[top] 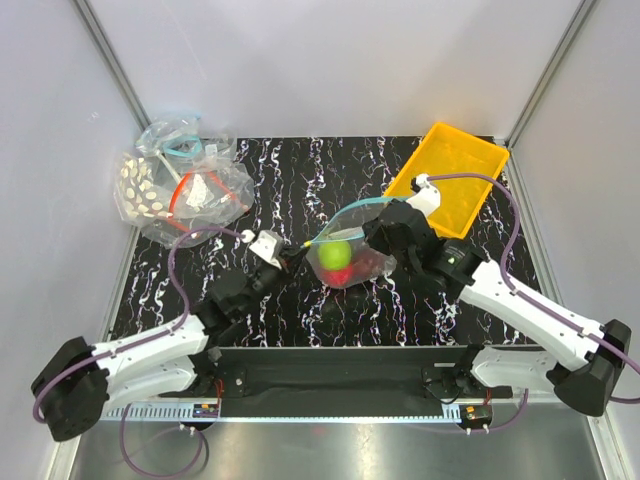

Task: Place the food in the zip-top bag and seal the zipper
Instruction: Adjust the zipper food storage bag at the center of the board, then zip the zipper food storage bag at the center of the board.

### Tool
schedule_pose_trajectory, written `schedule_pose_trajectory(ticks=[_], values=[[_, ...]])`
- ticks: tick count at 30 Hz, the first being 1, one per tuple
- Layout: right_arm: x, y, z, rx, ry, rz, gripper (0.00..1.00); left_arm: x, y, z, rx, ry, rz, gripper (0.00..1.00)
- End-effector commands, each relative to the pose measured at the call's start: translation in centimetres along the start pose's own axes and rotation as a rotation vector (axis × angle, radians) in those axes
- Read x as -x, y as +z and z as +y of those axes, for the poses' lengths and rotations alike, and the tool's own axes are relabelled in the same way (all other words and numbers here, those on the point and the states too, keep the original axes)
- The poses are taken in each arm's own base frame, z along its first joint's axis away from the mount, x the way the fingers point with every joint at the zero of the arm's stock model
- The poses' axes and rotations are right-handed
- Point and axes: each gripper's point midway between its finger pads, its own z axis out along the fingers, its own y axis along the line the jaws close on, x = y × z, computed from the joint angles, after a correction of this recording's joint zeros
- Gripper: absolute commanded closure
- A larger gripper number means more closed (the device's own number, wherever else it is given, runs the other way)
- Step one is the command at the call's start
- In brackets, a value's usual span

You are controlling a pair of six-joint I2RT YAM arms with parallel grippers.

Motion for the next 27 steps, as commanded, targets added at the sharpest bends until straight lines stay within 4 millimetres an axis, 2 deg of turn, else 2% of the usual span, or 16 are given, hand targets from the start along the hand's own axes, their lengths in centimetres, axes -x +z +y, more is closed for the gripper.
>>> schedule_pose_trajectory(ticks=[1,2,3,5,6,8,9,11,12,15,17,18,21,23,24,27], values=[[1.9,-1.5,0.2,0.066,-0.119,-0.051,0.81,5.6,-0.1,-1.2,-0.121,0.049,-0.139,1.0],[1.8,-1.9,0.2,0.078,-0.172,-0.038,0.76,5.7,-0.1,-1.7,-0.159,0.074,-0.129,1.0],[2.1,-2.4,0.1,0.093,-0.279,-0.035,0.64,5.8,-0.3,-2.1,-0.198,0.099,-0.123,1.0],[2.3,-3.7,-0.5,0.107,-0.372,-0.005,0.54,5.7,-0.1,-2.3,-0.224,0.15,-0.084,1.0],[2.6,-4.5,-0.4,0.142,-0.482,0.001,0.4,5.5,0.0,-2.3,-0.229,0.159,-0.069,1.0],[2.2,-6.5,0.6,0.261,-0.581,0.047,0.32,5.2,0.2,-2.7,-0.265,0.172,-0.047,1.0],[2.5,-7.6,1.2,0.33,-0.686,0.046,0.34,4.9,0.3,-2.9,-0.287,0.173,-0.037,1.0],[1.5,-9.1,2.8,0.472,-0.775,0.097,0.35,4.8,0.5,-3.5,-0.335,0.178,-0.033,1.0],[1.4,-9.1,3.3,0.516,-0.87,0.097,0.36,4.4,0.5,-3.8,-0.358,0.179,-0.023,1.0],[-0.8,-10.0,4.9,0.718,-1.073,0.16,0.35,4.5,0.5,-4.2,-0.391,0.188,-0.029,1.0],[-1.7,-10.7,6.0,0.821,-1.137,0.189,0.34,4.5,0.6,-4.2,-0.393,0.195,-0.031,1.0],[-1.7,-10.5,6.8,0.86,-1.206,0.186,0.34,4.5,0.5,-4.3,-0.402,0.2,-0.03,1.0],[-3.7,-10.0,6.3,0.926,-1.35,0.34,0.37,4.7,0.3,-4.6,-0.422,0.22,-0.036,1.0],[-3.8,-10.1,7.2,0.962,-1.376,0.363,0.37,4.6,0.1,-4.7,-0.43,0.235,-0.03,1.0],[-4.6,-9.6,6.9,0.985,-1.398,0.411,0.38,4.7,0.0,-4.6,-0.426,0.243,-0.032,1.0],[-4.8,-9.1,8.0,1.031,-1.419,0.381,0.39,4.6,-0.1,-4.5,-0.423,0.25,-0.025,1.0]])
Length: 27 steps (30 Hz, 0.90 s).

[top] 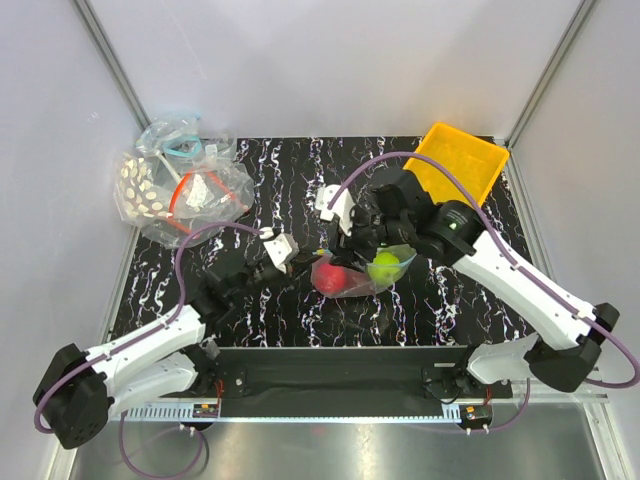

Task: Place the food in the zip-top bag and seal the zipper
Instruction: Zip the zipper food storage bag at the center of the board.

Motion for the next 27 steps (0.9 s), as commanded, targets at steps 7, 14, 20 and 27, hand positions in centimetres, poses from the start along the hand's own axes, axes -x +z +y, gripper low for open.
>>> schedule_pose_trajectory(ticks=[7,14,20,27], values=[[0.7,1.2,1.0,0.135,-0.15,-0.009,0.53,3.5,0.1,-0.1,-0.031,0.069,-0.074,1.0],[0.8,2.6,0.2,0.119,-0.15,-0.02,0.56,3.8,-0.1,-0.3,-0.04,0.068,-0.08,1.0],[1.2,3.6,-0.3,0.119,-0.166,-0.036,0.57,4.1,-0.4,-0.7,-0.053,0.065,-0.087,1.0],[0.8,4.2,-0.4,0.126,-0.164,-0.011,0.66,4.1,-0.3,-0.7,-0.06,0.062,-0.084,1.0]])
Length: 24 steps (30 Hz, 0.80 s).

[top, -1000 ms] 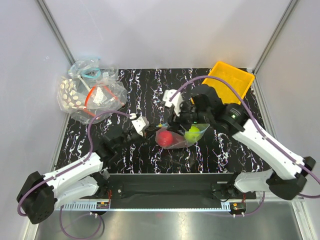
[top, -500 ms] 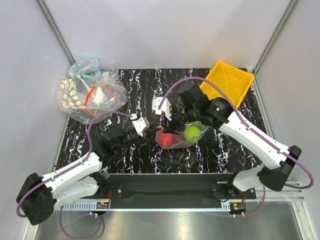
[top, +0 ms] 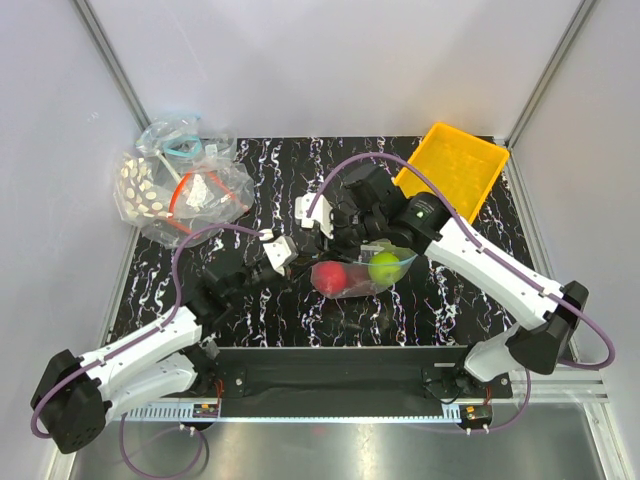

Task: Place the food in the zip-top bag and seal the zipper
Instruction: Zip the zipper food storage bag at the center of the board.

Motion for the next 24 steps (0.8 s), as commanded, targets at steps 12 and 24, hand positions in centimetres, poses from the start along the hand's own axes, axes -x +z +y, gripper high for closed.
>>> schedule_pose_trajectory(ticks=[12,24], values=[[1.5,-0.2,-0.5,0.009,-0.032,-0.027,1.0,3.7,0.1,0.0,-0.019,0.045,-0.101,0.87],[1.7,-0.8,-0.6,-0.004,-0.056,-0.026,1.0,4.8,0.2,-0.4,-0.044,0.041,-0.117,0.69]])
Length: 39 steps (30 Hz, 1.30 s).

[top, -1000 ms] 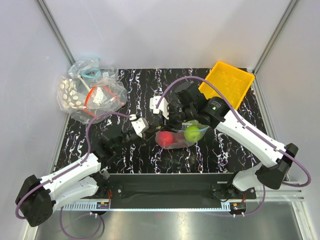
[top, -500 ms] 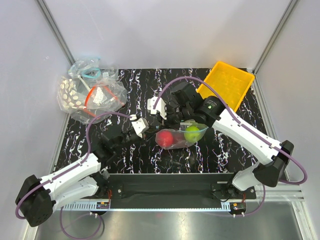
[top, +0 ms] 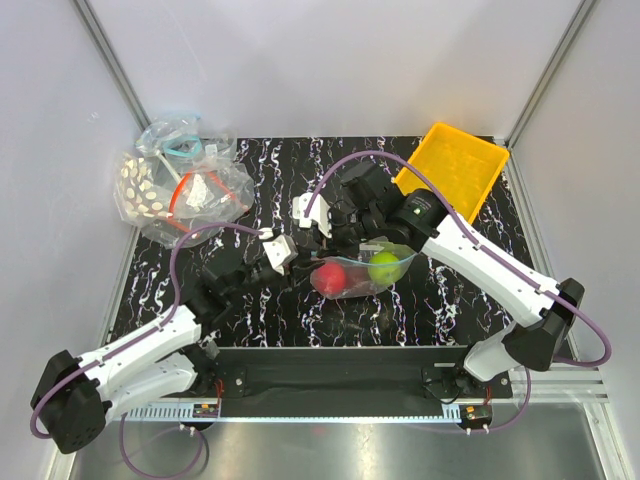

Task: Place the food in the zip-top bag and seal the zipper
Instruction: Zip the zipper food storage bag at the center of the board.

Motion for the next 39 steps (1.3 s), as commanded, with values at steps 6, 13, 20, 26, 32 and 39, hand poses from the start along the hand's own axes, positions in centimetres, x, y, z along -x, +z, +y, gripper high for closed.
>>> schedule_pose_trajectory(ticks=[6,13,20,26,32,39], values=[[1.7,-1.0,-0.4,-0.015,-0.042,-0.04,1.0,4.3,0.4,-0.2,-0.037,0.032,-0.1,0.86],[0.7,-1.1,-0.8,-0.051,-0.029,-0.006,1.0,4.8,0.0,0.8,0.032,-0.002,-0.12,1.0],[-0.7,-1.7,-1.6,-0.099,0.01,0.016,1.0,4.7,-1.7,3.4,0.165,-0.091,-0.159,1.0],[-2.8,-3.1,-2.6,-0.144,0.09,0.038,1.0,3.6,-3.4,7.2,0.336,-0.195,-0.185,1.0],[-4.5,-4.2,-3.5,-0.23,0.134,0.067,1.0,2.8,-4.6,9.1,0.448,-0.244,-0.177,1.0],[-6.4,-6.8,-4.7,-0.358,0.267,0.087,1.0,0.8,-8.1,13.9,0.762,-0.306,-0.128,1.0]])
